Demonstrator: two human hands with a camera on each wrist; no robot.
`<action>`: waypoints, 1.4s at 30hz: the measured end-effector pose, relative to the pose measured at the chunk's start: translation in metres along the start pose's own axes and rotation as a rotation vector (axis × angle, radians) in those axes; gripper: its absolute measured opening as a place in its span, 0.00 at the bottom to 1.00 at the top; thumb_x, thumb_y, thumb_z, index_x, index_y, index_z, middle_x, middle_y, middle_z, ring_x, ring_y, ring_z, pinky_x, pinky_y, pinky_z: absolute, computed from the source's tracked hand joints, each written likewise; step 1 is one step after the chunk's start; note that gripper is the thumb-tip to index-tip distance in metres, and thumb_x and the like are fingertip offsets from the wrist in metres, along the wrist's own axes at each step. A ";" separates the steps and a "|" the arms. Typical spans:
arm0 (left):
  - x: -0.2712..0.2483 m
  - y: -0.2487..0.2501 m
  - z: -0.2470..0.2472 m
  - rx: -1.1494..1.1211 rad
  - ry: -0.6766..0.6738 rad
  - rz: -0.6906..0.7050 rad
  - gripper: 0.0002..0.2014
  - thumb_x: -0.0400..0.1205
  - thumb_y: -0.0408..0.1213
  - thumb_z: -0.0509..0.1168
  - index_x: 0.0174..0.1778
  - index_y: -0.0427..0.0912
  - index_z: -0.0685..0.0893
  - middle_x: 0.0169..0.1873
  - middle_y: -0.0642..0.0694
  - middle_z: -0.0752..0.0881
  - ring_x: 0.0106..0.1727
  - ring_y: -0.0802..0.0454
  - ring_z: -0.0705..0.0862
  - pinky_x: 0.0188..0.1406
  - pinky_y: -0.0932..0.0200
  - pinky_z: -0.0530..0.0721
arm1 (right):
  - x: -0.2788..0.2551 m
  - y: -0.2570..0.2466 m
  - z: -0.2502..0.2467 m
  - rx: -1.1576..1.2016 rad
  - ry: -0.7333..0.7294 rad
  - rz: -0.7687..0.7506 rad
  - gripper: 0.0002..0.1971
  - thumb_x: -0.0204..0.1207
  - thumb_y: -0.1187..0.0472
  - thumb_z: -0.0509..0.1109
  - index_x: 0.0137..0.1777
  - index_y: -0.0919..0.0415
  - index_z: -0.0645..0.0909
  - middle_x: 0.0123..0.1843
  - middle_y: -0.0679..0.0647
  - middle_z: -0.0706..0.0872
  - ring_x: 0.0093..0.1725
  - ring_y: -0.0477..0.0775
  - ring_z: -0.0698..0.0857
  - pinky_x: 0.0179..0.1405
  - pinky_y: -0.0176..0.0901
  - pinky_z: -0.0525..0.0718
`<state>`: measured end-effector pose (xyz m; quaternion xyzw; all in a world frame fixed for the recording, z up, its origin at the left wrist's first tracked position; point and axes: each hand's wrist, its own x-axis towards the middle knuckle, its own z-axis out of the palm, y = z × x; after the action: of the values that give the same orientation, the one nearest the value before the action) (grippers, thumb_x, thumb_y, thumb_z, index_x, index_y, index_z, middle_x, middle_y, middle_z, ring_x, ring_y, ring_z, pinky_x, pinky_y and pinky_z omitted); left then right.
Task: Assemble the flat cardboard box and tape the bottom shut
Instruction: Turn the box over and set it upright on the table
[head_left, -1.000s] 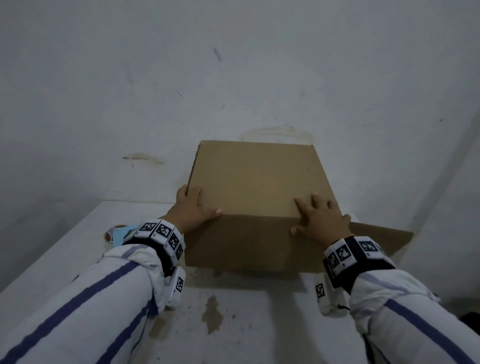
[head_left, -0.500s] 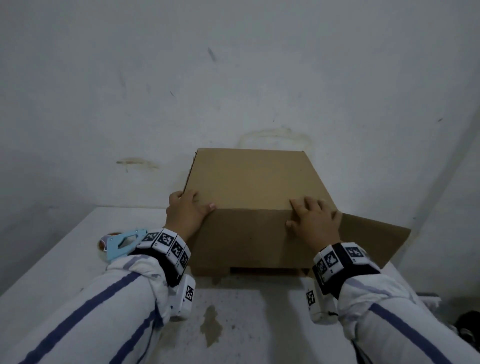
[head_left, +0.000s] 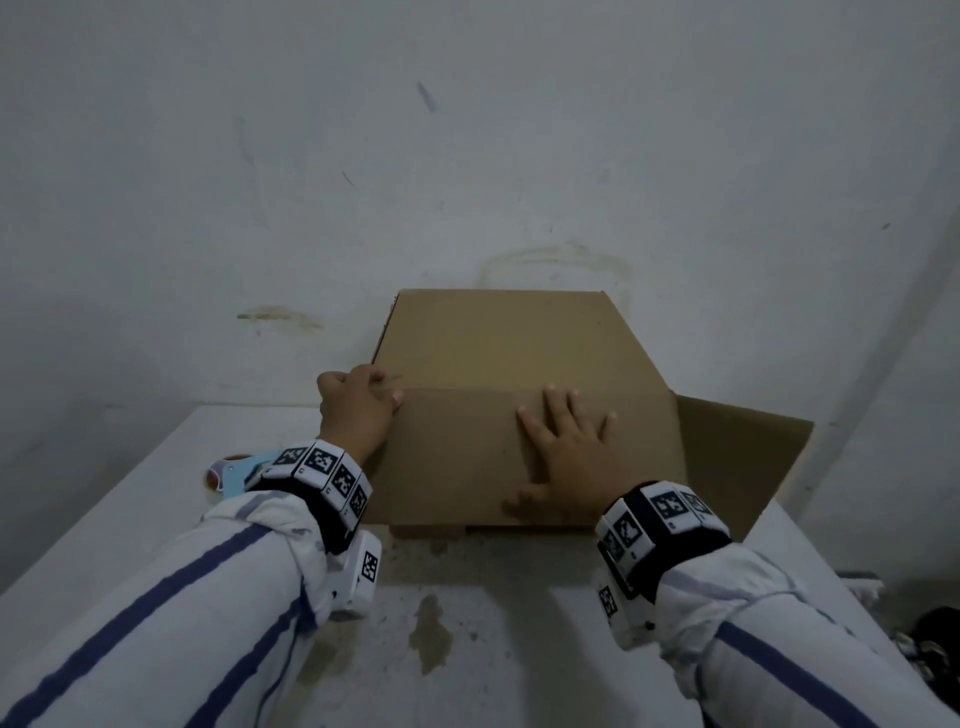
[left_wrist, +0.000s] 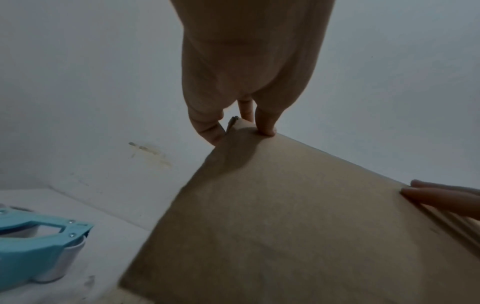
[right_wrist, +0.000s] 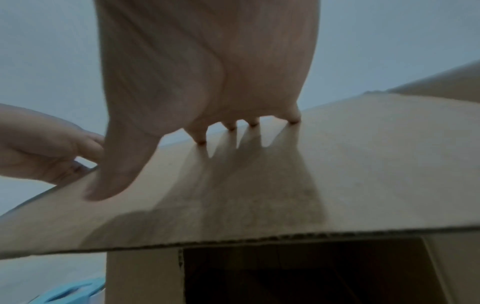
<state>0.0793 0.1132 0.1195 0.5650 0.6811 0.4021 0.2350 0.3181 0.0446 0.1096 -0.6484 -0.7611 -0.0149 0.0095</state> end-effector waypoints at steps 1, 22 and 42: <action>0.001 0.001 -0.002 0.002 -0.006 0.003 0.20 0.80 0.45 0.66 0.67 0.45 0.77 0.70 0.41 0.62 0.68 0.37 0.74 0.76 0.48 0.71 | -0.001 -0.003 -0.002 -0.044 -0.041 -0.042 0.56 0.63 0.29 0.68 0.83 0.43 0.39 0.85 0.55 0.31 0.84 0.65 0.34 0.77 0.76 0.42; 0.022 -0.004 -0.045 0.418 -0.256 0.545 0.16 0.86 0.41 0.55 0.66 0.39 0.78 0.69 0.36 0.79 0.67 0.38 0.80 0.56 0.52 0.76 | -0.010 -0.028 -0.122 0.059 0.127 -0.040 0.22 0.77 0.69 0.57 0.67 0.53 0.81 0.64 0.56 0.85 0.64 0.60 0.81 0.64 0.49 0.79; 0.073 0.006 -0.005 0.271 -0.029 0.281 0.19 0.85 0.51 0.53 0.40 0.38 0.73 0.46 0.40 0.73 0.46 0.39 0.78 0.44 0.54 0.72 | 0.094 0.001 -0.020 -0.011 0.318 0.112 0.38 0.79 0.66 0.59 0.84 0.48 0.44 0.87 0.57 0.41 0.86 0.62 0.43 0.81 0.65 0.50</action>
<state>0.0605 0.1817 0.1372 0.6867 0.6399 0.3274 0.1082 0.3035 0.1371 0.1330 -0.6794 -0.7124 -0.1210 0.1272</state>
